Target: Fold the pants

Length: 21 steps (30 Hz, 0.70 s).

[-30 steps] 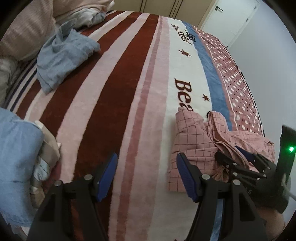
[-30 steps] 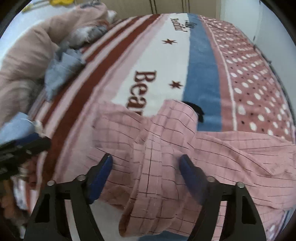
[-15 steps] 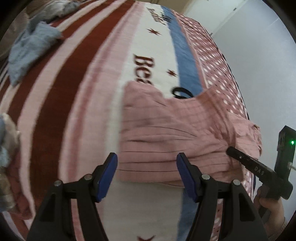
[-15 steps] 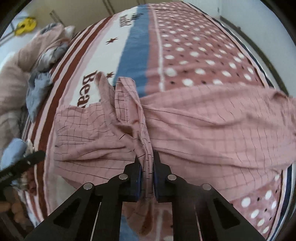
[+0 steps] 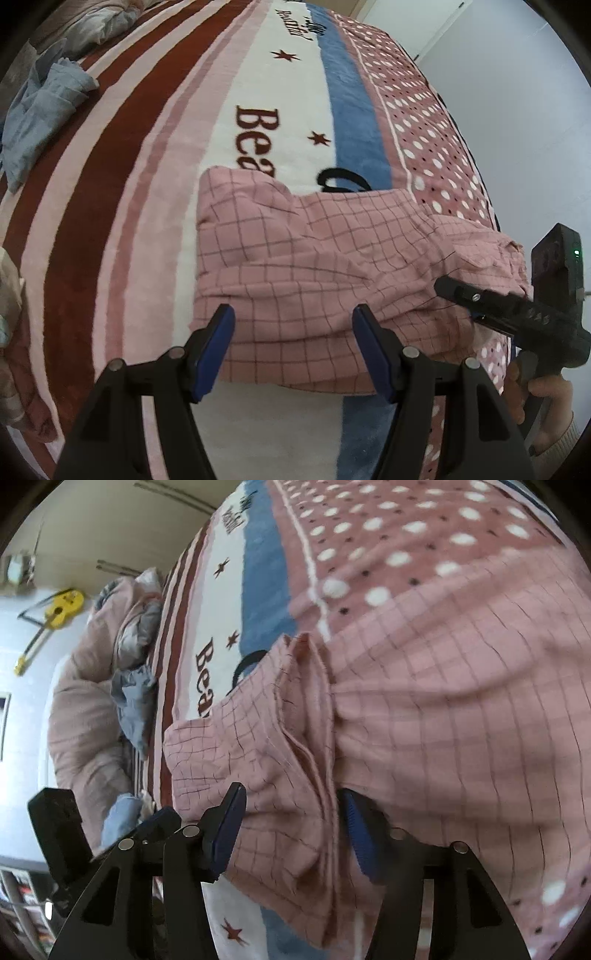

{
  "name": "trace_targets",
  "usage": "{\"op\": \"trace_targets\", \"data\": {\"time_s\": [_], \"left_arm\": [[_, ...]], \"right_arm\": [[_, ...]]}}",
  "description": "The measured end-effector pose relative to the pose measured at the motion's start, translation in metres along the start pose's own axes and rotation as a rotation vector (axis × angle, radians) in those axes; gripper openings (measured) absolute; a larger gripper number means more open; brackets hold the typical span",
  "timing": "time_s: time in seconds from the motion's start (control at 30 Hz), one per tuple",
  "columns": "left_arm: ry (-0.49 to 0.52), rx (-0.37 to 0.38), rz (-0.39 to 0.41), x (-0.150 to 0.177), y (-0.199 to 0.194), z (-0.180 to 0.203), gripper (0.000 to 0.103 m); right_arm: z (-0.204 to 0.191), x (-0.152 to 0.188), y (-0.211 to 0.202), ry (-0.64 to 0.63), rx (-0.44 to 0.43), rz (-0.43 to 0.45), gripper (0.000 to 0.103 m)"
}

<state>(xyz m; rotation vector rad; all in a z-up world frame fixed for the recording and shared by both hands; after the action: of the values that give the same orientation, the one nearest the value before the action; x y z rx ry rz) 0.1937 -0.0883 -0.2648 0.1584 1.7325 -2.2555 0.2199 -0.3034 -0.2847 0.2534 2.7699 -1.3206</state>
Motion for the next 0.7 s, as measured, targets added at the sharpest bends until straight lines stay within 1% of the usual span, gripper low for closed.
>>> {"op": "trace_targets", "data": {"time_s": [0.03, 0.07, 0.1, 0.17, 0.27, 0.33, 0.43, 0.53, 0.63, 0.7], "left_arm": [[-0.003, -0.007, -0.001, -0.002, 0.000, -0.002, 0.062], [-0.005, -0.011, -0.001, -0.003, 0.001, -0.003, 0.062], [-0.007, -0.016, -0.001, -0.005, 0.001, -0.004, 0.062], [-0.007, -0.024, 0.003, -0.008, -0.001, -0.003, 0.062], [0.002, -0.025, 0.011, -0.012, -0.004, 0.003, 0.062], [0.010, -0.024, 0.016, -0.014, -0.005, 0.009, 0.062], [0.019, -0.020, 0.019, -0.016, -0.004, 0.019, 0.062], [0.027, -0.016, 0.019, -0.017, -0.002, 0.030, 0.062], [0.043, -0.012, 0.015, -0.017, 0.000, 0.042, 0.062], [0.052, -0.010, 0.013, -0.016, 0.002, 0.048, 0.062]], "right_arm": [[-0.005, 0.000, 0.003, -0.027, 0.007, -0.009, 0.010], [-0.010, -0.001, 0.007, -0.052, 0.018, -0.023, 0.003], [-0.013, -0.002, 0.008, -0.068, 0.029, -0.016, 0.003], [-0.020, -0.006, 0.000, -0.088, 0.028, 0.027, 0.001], [-0.014, -0.012, -0.022, -0.084, 0.053, 0.072, 0.001], [-0.005, -0.014, -0.035, -0.061, 0.049, 0.078, 0.001], [0.008, -0.018, -0.054, -0.070, 0.082, 0.097, 0.001], [0.022, -0.020, -0.069, -0.063, 0.089, 0.105, 0.001], [0.032, -0.022, -0.081, -0.080, 0.127, 0.119, 0.001], [0.042, -0.024, -0.087, -0.067, 0.143, 0.128, 0.001]]}}
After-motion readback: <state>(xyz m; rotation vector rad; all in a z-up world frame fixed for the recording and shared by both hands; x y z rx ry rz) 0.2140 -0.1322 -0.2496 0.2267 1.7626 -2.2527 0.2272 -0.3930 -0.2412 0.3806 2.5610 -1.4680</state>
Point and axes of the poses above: each gripper's, at about its wrist camera, not at the fingertips, and y roughly the way its jaws point, z to its right, x to its underside, the point moved 7 cm from there along y, roughly the way its jaws point, and after that the axes turned 1 degree about -x, right-handed, at the moved point
